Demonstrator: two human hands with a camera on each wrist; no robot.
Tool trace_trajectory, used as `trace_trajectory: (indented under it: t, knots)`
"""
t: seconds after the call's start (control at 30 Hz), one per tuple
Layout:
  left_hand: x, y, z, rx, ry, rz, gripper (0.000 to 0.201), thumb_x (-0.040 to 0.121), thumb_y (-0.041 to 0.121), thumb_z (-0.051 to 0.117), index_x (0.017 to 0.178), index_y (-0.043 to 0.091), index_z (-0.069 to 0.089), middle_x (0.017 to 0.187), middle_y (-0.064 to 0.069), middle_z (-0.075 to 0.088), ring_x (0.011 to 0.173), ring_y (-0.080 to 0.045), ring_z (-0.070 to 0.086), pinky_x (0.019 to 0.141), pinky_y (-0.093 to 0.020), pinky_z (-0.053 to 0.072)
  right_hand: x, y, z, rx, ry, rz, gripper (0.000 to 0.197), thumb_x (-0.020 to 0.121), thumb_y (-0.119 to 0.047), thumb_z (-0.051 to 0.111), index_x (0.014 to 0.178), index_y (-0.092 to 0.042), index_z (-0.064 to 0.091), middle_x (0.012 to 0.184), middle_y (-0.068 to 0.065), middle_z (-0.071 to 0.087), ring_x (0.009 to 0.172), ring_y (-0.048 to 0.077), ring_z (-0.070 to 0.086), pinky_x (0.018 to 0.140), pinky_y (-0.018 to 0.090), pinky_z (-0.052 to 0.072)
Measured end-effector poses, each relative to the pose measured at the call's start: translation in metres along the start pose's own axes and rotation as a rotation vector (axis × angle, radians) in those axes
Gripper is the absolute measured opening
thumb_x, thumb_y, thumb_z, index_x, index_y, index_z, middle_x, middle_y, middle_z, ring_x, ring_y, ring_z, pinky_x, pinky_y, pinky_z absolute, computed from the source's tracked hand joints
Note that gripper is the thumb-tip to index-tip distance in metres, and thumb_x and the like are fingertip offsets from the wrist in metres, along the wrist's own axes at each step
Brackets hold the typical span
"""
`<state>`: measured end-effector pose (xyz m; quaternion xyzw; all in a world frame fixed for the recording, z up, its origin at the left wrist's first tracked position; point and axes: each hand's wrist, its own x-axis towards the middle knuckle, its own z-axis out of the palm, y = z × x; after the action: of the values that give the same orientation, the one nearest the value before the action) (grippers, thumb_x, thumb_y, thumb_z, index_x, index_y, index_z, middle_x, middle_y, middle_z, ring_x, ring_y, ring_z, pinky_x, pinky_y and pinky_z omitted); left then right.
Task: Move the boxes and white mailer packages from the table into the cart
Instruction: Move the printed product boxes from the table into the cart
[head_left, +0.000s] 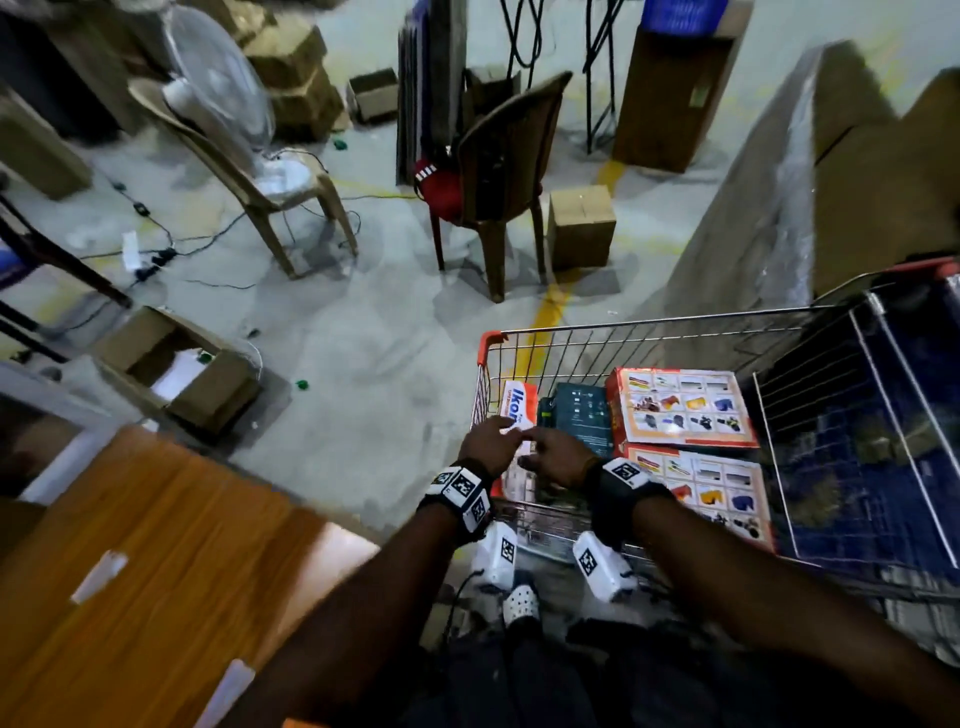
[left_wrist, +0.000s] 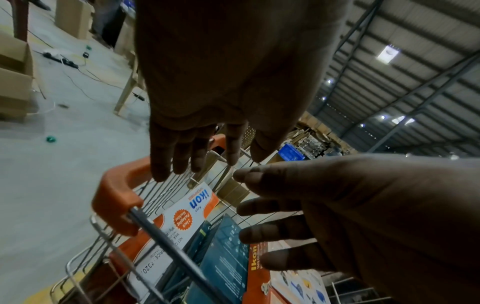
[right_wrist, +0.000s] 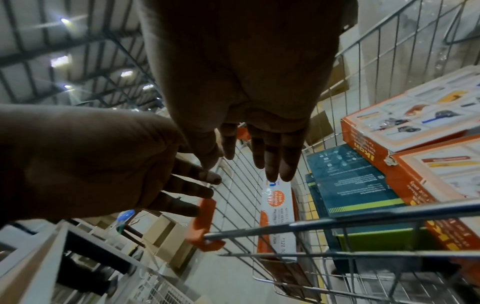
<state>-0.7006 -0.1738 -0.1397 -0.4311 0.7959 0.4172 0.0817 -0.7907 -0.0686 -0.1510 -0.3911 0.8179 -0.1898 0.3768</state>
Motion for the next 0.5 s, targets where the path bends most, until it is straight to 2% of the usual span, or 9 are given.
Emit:
trace_trajectory:
  t: [0.1,0.27,0.43,0.5]
  knots:
    - [-0.039,-0.002,-0.004,0.005,0.063,0.032,0.038,0.095,0.029,0.057,0.129,0.011,0.060,0.135,-0.009,0.059,0.124,-0.024,0.054,0.098,-0.027,0.040,-0.034,-0.015,-0.001,-0.028,0.035,-0.050,0.048,0.089,-0.029,0.065,0.135,-0.024,0.054,0.136,0.003,0.058,0.119,0.023,0.058,0.095,0.029,0.045]
    - [-0.108,-0.015,-0.005,0.036,0.181,0.102,0.037,0.093,0.025,0.058,0.128,0.013,0.061,0.130,-0.010,0.063,0.119,-0.024,0.057,0.093,-0.025,0.040,-0.088,-0.035,0.008,-0.077,0.101,-0.106,0.053,0.088,-0.032,0.065,0.139,-0.020,0.051,0.143,0.005,0.052,0.129,0.023,0.051,0.106,0.034,0.041]
    - [-0.168,-0.045,-0.007,0.034,0.242,0.115,0.036,0.092,0.023,0.059,0.127,0.015,0.063,0.123,-0.015,0.065,0.114,-0.027,0.061,0.090,-0.027,0.042,-0.131,-0.060,0.031,-0.169,0.134,-0.130,0.054,0.091,-0.036,0.063,0.140,-0.018,0.049,0.143,0.009,0.051,0.129,0.025,0.050,0.103,0.030,0.040]
    - [-0.189,-0.061,-0.011,0.047,0.277,0.120,0.034,0.091,0.022,0.058,0.124,0.019,0.064,0.120,-0.017,0.065,0.112,-0.028,0.060,0.091,-0.031,0.044,-0.143,-0.073,0.042,-0.173,0.134,-0.150,0.050,0.092,-0.027,0.061,0.140,-0.015,0.050,0.141,0.009,0.053,0.128,0.025,0.051,0.099,0.026,0.039]
